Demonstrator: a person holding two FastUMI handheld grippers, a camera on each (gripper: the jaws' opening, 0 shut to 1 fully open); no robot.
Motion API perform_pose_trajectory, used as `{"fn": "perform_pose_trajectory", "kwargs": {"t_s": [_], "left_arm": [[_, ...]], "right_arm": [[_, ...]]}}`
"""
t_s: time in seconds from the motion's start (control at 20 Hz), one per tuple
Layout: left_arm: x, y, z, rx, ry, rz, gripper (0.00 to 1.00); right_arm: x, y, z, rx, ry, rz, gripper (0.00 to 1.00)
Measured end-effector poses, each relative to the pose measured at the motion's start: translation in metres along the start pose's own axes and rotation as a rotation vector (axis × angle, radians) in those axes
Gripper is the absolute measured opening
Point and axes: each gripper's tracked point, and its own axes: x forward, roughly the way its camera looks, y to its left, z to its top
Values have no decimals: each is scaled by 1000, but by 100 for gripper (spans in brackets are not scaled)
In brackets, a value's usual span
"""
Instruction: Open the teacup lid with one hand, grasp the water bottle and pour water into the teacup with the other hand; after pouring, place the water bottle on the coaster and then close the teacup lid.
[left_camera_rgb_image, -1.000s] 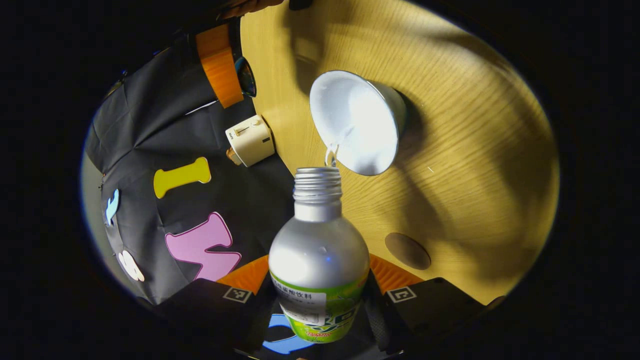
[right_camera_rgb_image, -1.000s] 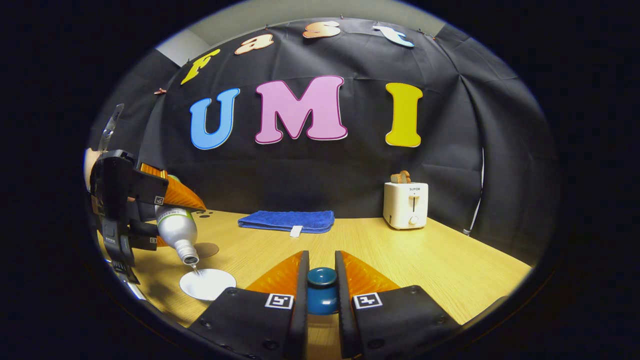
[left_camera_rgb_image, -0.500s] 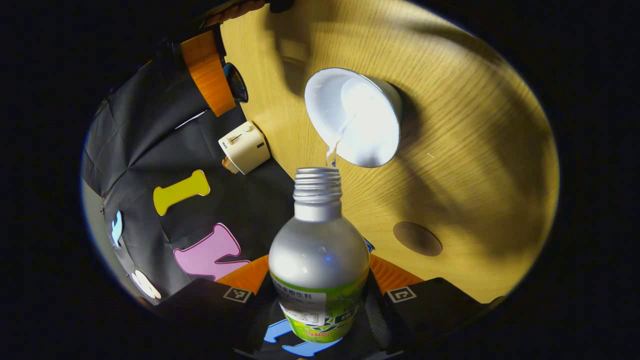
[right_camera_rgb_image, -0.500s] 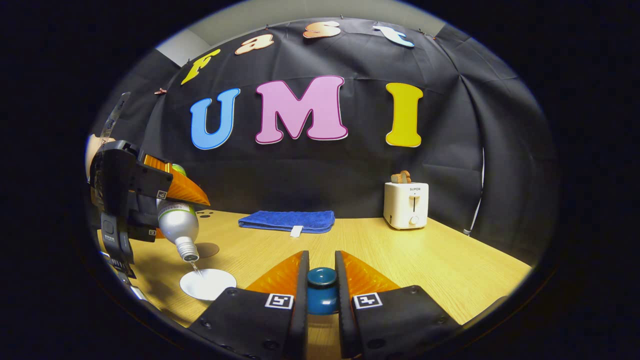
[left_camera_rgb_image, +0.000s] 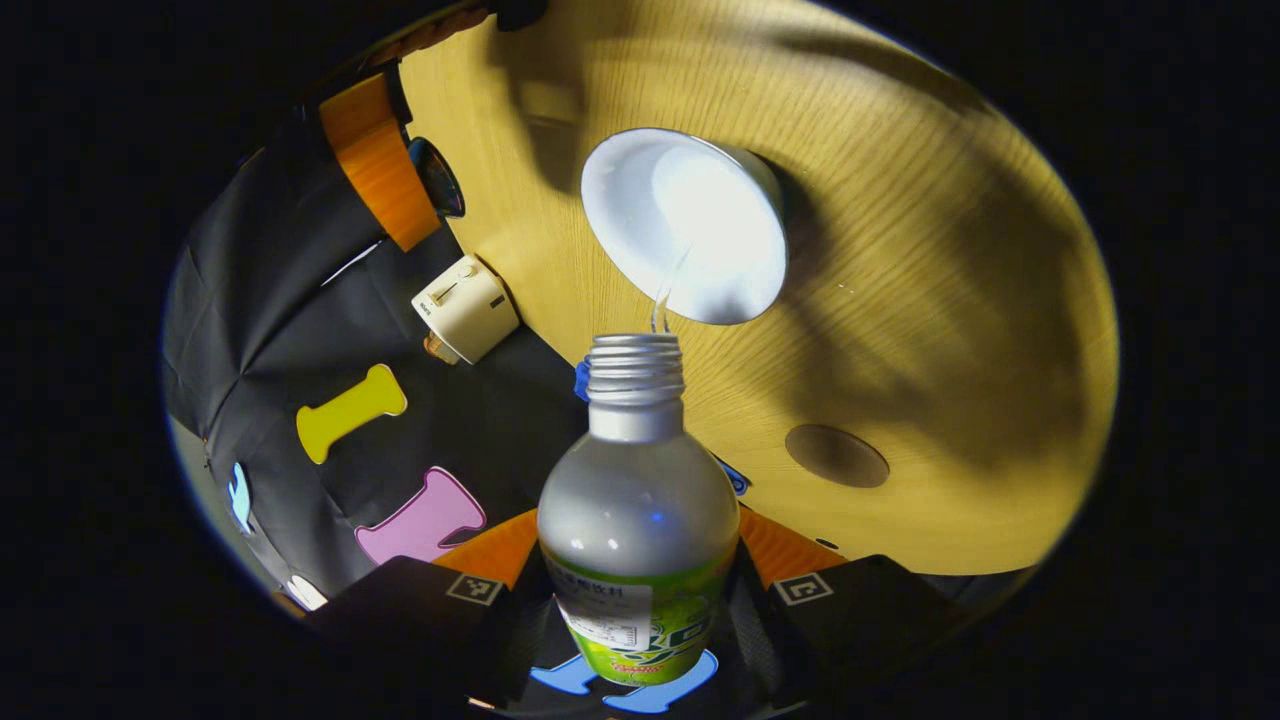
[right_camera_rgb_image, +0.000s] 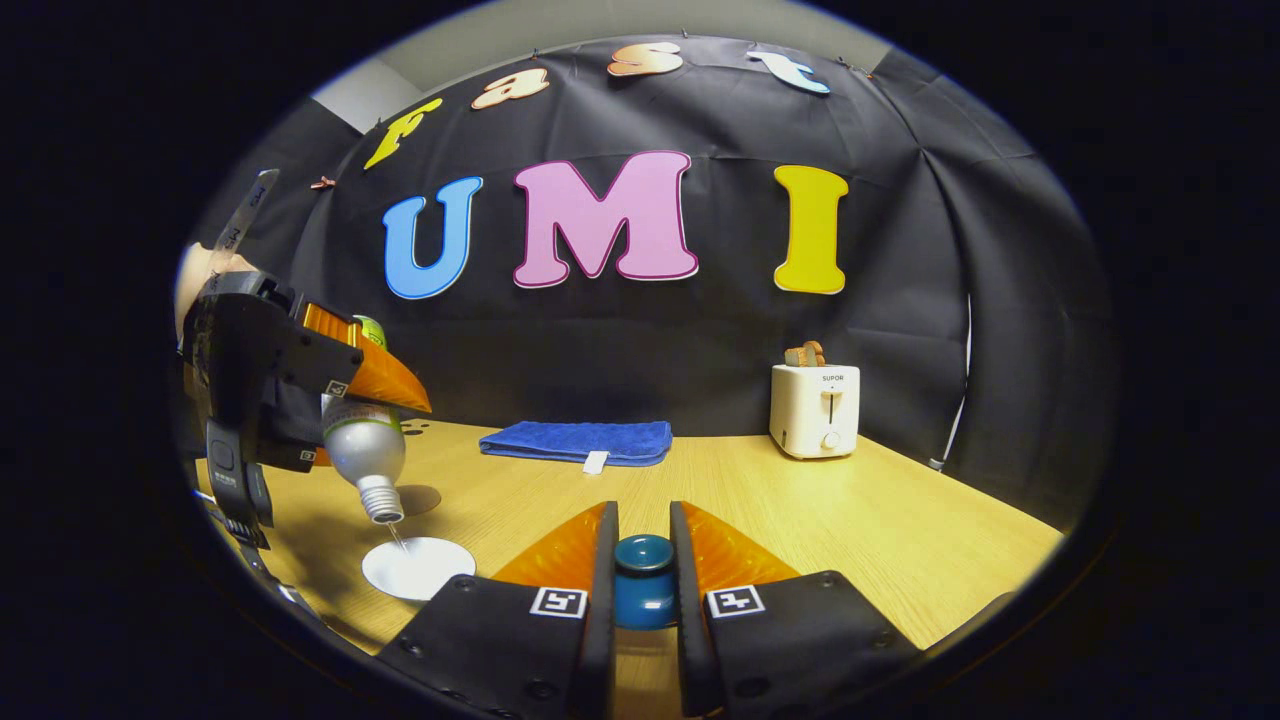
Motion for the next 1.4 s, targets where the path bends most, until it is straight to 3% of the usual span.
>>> {"fn": "perform_pose_trajectory", "kwargs": {"t_s": [0.55, 1.0, 1.15, 1.4], "left_arm": [[2, 1, 2, -9, -17, 16, 83], [3, -1, 11, -107, -68, 66, 83], [2, -1, 15, -224, -97, 125, 83], [-25, -7, 3, -663, -79, 226, 83]], "right_arm": [[0, 0, 0, 0, 0, 10, 29], [0, 0, 0, 0, 0, 10, 29], [0, 0, -1, 0, 0, 10, 29], [0, 1, -1, 0, 0, 10, 29]]}}
